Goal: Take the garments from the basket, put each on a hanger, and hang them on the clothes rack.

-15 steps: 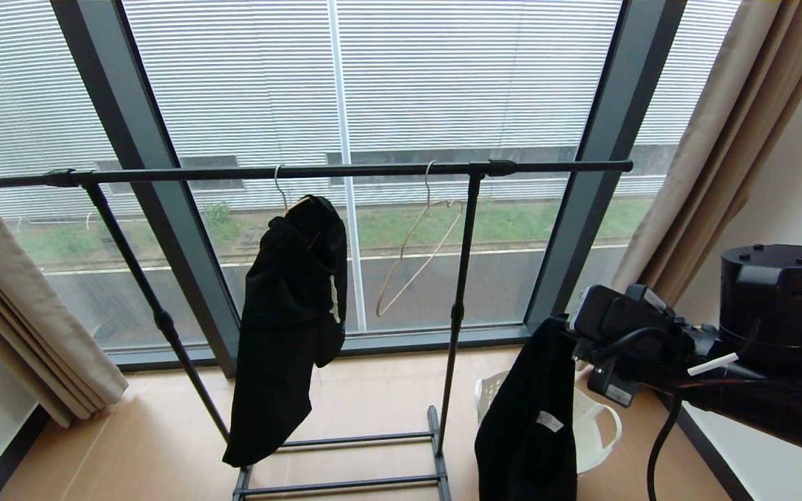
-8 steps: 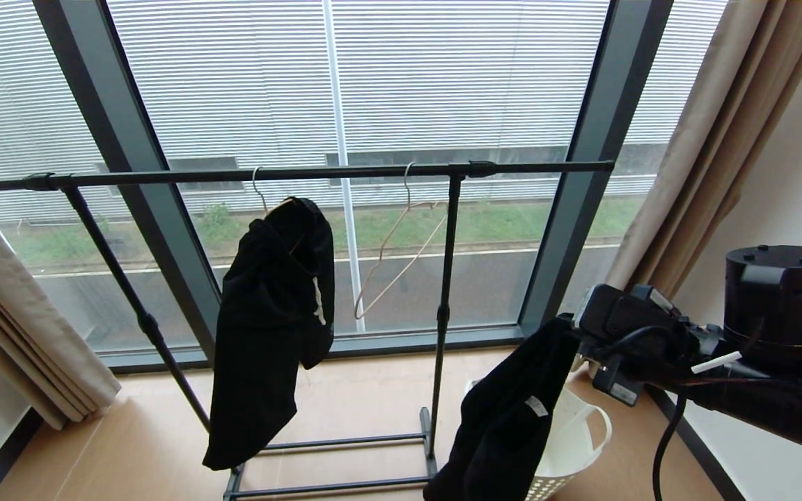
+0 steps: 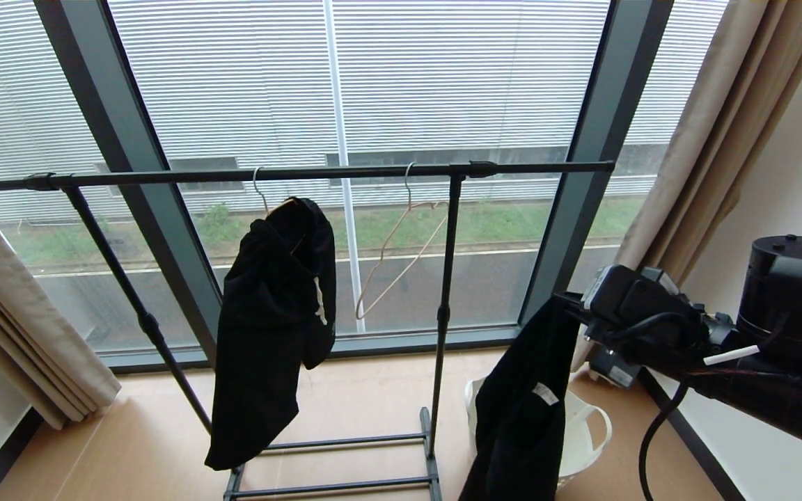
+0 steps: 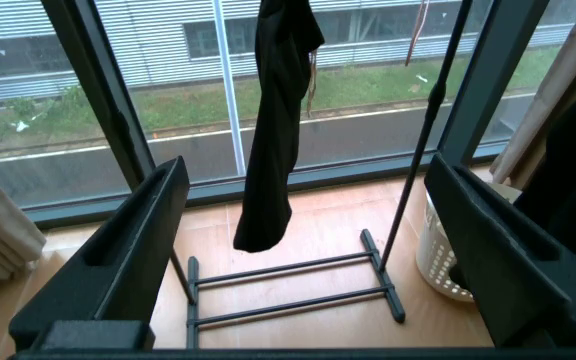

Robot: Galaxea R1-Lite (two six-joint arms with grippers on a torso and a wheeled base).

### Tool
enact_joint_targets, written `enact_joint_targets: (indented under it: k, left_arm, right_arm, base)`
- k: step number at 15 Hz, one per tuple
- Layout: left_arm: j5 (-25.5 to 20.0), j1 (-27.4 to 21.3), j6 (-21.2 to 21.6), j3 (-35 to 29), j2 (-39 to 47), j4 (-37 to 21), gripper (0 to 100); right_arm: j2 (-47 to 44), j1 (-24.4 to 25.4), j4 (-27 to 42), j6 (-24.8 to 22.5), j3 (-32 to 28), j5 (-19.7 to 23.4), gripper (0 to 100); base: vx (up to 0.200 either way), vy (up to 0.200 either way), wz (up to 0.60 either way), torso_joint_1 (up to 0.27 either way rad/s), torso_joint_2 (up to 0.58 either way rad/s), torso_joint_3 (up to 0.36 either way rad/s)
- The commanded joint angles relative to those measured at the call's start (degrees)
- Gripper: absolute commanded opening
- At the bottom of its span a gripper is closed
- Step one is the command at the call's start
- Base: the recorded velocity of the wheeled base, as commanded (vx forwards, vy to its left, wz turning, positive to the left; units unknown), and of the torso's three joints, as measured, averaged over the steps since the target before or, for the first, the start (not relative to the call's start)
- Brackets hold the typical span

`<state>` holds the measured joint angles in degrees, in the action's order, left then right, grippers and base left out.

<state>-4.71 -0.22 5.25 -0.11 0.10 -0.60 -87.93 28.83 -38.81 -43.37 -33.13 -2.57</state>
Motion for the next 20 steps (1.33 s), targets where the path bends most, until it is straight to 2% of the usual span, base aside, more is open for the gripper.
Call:
enact_joint_targets:
  k: [1, 3, 5, 8, 9, 10, 11, 14, 15, 16, 17, 18, 20]
  left_arm:
    - [0.3, 0.6, 2.2, -0.9, 1.8, -2.0, 100]
    - [-0.5, 0.9, 2.0, -3.7, 8.0, -3.0, 100]
    - [-2.6, 0.7, -1.2, -7.9, 17.1, -2.9, 100]
    - [-4.8, -0.2, -4.3, -13.4, 32.2, -2.8, 100]
    - [-4.8, -1.8, -5.0, -14.8, 36.4, -2.7, 100]
    - [-4.8, -1.8, -5.0, -14.8, 36.4, -2.7, 100]
    - [-4.8, -7.7, -10.0, -18.9, 44.6, -2.7, 100]
    - [-4.5, -16.7, -18.3, -24.6, 58.4, -1.3, 100]
    - [-4.3, -19.4, -19.9, -25.9, 63.0, 0.7, 100]
    - [-4.3, -19.9, -20.1, -26.2, 64.1, 1.3, 100]
    - [-3.6, -24.1, -21.0, -28.0, 71.7, 6.1, 100]
    - [-3.6, -25.9, -21.6, -29.2, 74.6, 7.5, 100]
    - [-3.6, -30.6, -23.9, -33.2, 81.4, 9.2, 100]
  right_arm:
    - [-0.1, 0.3, -1.1, 1.6, 0.3, 0.0, 0]
    - [0.0, 0.3, -1.2, 4.5, -0.2, 0.0, 0]
    - [-0.6, 1.1, -1.2, 6.8, -1.6, 0.0, 0]
    - [-2.1, 3.2, -0.7, 17.4, -5.4, -0.5, 0]
    - [-2.6, 3.9, -0.5, 19.6, -6.7, -0.6, 0]
    - [-2.6, 3.9, -0.5, 19.6, -6.7, -0.6, 0]
    - [-4.4, 4.7, -0.4, 22.5, -8.6, -2.0, 0]
    - [-8.0, 6.4, -0.2, 26.2, -13.5, -4.4, 0]
    - [-9.4, 6.9, 0.0, 26.9, -15.2, -6.0, 0]
    - [-9.6, 7.0, 0.2, 27.0, -15.7, -6.5, 0]
    - [-10.7, 7.7, 4.9, 29.0, -19.1, -8.9, 0]
    - [-10.6, 8.2, 7.3, 30.2, -20.5, -9.0, 0]
    - [-10.5, 10.4, 12.1, 36.6, -24.6, -9.2, 0]
  base:
    - [0.000, 0.000, 0.00, 0.000, 0.00, 0.000]
    - [0.000, 0.000, 0.00, 0.000, 0.00, 0.000]
    - [0.000, 0.000, 0.00, 0.000, 0.00, 0.000]
    - [0.000, 0.000, 0.00, 0.000, 0.00, 0.000]
    - [0.000, 0.000, 0.00, 0.000, 0.00, 0.000]
    - [0.000, 0.000, 0.00, 0.000, 0.00, 0.000]
    - [0.000, 0.000, 0.00, 0.000, 0.00, 0.000]
    - [0.000, 0.000, 0.00, 0.000, 0.00, 0.000]
    - [0.000, 0.000, 0.00, 0.000, 0.00, 0.000]
    - [0.000, 0.000, 0.00, 0.000, 0.00, 0.000]
    - [0.000, 0.000, 0.00, 0.000, 0.00, 0.000]
    - [0.000, 0.000, 0.00, 0.000, 0.00, 0.000]
    - [0.000, 0.000, 0.00, 0.000, 0.00, 0.000]
